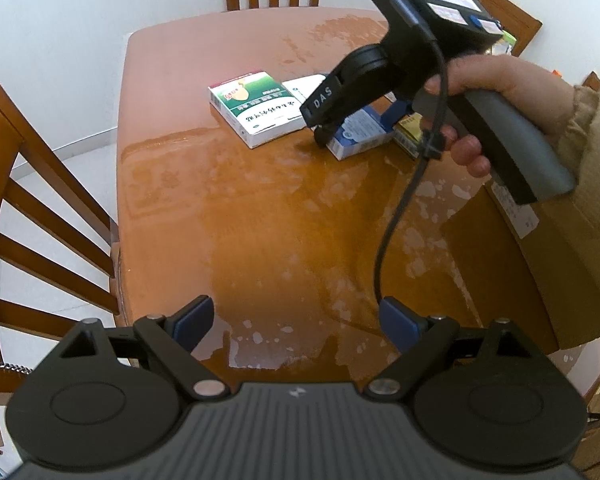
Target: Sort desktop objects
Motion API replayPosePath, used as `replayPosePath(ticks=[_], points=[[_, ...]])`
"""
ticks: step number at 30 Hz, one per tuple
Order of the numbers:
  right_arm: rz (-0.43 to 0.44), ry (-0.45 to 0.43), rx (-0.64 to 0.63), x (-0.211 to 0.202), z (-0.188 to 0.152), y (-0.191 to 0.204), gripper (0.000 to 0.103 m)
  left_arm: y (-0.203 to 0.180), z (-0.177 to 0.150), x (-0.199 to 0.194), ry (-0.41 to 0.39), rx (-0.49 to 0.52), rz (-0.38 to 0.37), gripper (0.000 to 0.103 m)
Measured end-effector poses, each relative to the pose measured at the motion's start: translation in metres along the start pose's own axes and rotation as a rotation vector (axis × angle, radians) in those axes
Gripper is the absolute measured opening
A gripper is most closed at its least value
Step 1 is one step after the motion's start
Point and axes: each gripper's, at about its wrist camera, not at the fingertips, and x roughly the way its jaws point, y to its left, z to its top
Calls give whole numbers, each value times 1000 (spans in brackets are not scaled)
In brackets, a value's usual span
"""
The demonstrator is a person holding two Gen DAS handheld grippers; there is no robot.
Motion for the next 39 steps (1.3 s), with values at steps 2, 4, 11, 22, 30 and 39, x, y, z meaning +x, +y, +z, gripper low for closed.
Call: replayPosePath(ticks=[2, 4, 11, 22, 30, 39], points=[[7, 5, 1, -3, -3, 2, 77, 1, 0, -3, -8, -3, -1, 90], [4, 7, 0, -7, -9, 4, 77, 1, -1, -5, -18, -7, -4, 90], [15, 31, -20, -29, -39, 12, 77, 3, -7, -14, -40, -12, -10, 90], [21, 98, -67, -58, -112, 14, 77, -4, -32, -31, -27, 29, -33, 90], [4, 114, -109, -69, -142, 23, 77, -16, -48, -34, -15, 34, -37, 90], [14, 92, -85, -77, -143, 17, 84, -22, -53, -39, -22, 37, -24, 90]])
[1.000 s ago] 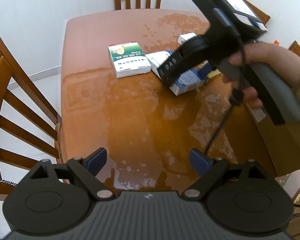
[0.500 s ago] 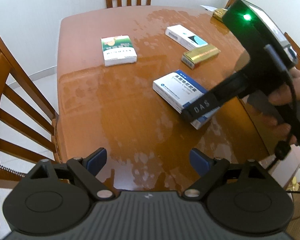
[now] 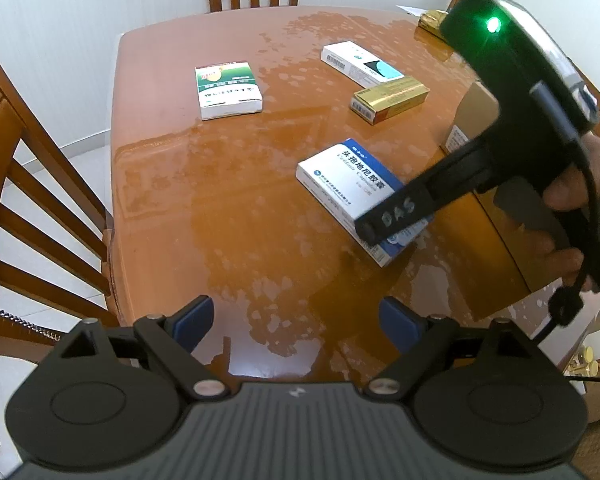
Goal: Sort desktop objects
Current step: 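Lift the blue-and-white box off the table with the right gripper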
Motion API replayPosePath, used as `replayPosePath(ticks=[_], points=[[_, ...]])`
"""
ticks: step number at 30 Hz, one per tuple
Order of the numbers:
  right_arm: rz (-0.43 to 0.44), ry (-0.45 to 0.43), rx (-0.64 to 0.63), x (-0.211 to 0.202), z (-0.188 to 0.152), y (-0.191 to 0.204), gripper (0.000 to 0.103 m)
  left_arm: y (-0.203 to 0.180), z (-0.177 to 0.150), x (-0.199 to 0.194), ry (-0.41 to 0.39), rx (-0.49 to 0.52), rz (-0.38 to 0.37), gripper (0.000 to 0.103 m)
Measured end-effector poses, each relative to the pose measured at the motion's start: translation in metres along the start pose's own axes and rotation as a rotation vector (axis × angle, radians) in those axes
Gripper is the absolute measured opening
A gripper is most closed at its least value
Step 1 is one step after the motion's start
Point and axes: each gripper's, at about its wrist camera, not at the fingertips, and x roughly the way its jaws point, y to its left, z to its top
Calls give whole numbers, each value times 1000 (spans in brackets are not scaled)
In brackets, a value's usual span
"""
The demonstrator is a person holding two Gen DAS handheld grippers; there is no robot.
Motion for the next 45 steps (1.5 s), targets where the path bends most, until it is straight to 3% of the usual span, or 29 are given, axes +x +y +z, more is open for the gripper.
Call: replayPosePath(ticks=[7, 16, 26, 33, 45], points=[[42, -33, 80, -9, 8, -23, 89, -3, -3, 0, -9, -17, -2, 90], [48, 0, -10, 11, 29, -3, 89, -2, -9, -4, -17, -44, 12, 90], [9, 23, -45, 20, 26, 11, 89, 1, -11, -5, -25, -70, 25, 90], [2, 42, -33, 23, 24, 9, 82, -1, -10, -4, -23, -56, 22, 90], [13, 46, -14, 23, 24, 6, 81, -6, -9, -8, -28, -41, 25, 90]])
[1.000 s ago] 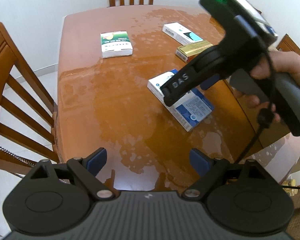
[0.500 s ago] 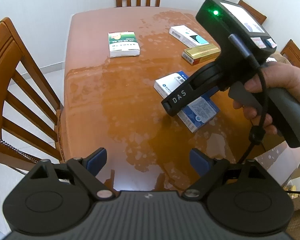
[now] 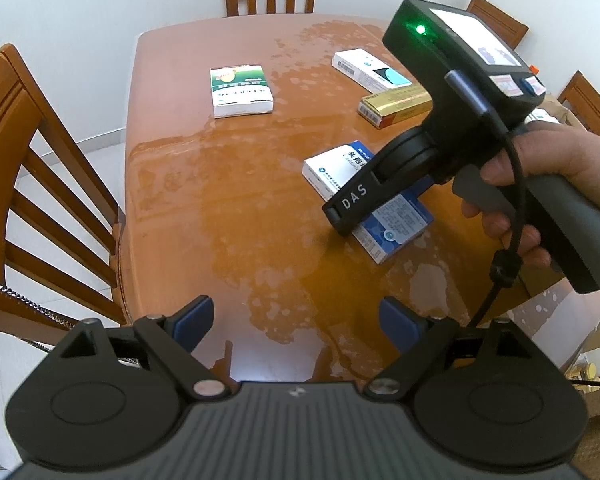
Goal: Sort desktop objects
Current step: 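Carry the blue-and-white box with the right gripper toward the cardboard box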
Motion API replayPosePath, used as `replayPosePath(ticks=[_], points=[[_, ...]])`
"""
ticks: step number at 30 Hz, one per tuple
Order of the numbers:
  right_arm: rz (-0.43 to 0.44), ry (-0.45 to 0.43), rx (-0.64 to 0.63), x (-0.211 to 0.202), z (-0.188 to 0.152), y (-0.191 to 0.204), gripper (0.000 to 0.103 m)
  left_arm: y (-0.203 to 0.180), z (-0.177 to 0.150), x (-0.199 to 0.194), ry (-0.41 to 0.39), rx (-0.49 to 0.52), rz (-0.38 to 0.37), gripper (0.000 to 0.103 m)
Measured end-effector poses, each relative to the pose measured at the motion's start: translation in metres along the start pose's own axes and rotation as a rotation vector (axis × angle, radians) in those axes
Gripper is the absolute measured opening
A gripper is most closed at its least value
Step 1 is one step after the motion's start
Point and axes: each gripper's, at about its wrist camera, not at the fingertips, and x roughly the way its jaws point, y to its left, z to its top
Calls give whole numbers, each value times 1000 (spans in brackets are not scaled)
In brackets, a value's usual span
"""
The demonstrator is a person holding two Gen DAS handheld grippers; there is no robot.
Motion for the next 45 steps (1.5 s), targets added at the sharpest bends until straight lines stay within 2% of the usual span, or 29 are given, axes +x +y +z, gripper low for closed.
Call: replayPosePath(ticks=[3, 24, 34, 45], points=[[-1, -1, 6, 0, 1, -1, 77, -1, -1, -1, -2, 0, 1, 90], [-7, 8, 67, -15, -6, 1, 76, 9, -13, -13, -38, -9, -18, 90], [-7, 3, 110, -23, -20, 3, 76, 12, -15, -16, -47, 35, -42, 90], [-25, 22, 113, -13, -39, 21, 76, 22, -29, -19, -48, 52, -78, 90]])
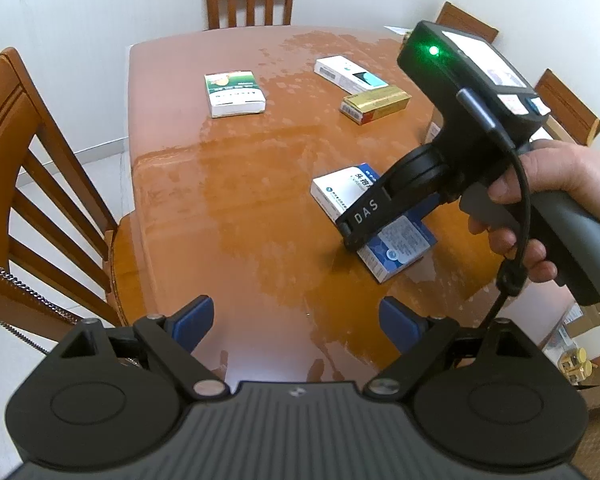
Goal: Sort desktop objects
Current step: 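Carry the blue-and-white box with the right gripper toward the cardboard box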
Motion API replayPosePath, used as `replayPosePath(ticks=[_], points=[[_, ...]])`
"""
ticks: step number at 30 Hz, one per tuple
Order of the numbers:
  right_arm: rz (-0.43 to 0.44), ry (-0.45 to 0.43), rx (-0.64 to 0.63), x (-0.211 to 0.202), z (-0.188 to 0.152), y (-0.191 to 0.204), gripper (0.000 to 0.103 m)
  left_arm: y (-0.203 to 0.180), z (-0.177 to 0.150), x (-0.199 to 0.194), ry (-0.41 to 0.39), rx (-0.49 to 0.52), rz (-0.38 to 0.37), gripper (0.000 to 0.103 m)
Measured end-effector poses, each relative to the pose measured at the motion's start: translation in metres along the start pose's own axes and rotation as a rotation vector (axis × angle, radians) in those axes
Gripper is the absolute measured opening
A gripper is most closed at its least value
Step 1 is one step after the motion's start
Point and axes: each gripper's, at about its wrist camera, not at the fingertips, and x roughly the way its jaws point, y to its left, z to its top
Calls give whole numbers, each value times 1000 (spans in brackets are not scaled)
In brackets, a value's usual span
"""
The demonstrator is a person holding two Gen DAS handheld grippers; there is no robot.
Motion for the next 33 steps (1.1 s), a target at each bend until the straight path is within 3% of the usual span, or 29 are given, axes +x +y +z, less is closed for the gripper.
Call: replayPosePath(ticks=[8, 20, 27, 33], points=[[-15, 10, -7, 1, -8, 3, 76, -3, -5, -3, -13, 31, -12, 90], [10, 46, -38, 6, 6, 10, 78, -9, -1, -2, -20, -24, 24, 90], [11, 43, -44, 8, 5, 9, 86, -21, -1, -2, -18, -27, 42, 90], [16, 30, -61, 3, 2, 7, 76, -27, 1, -2, -21, -33, 54, 90]])
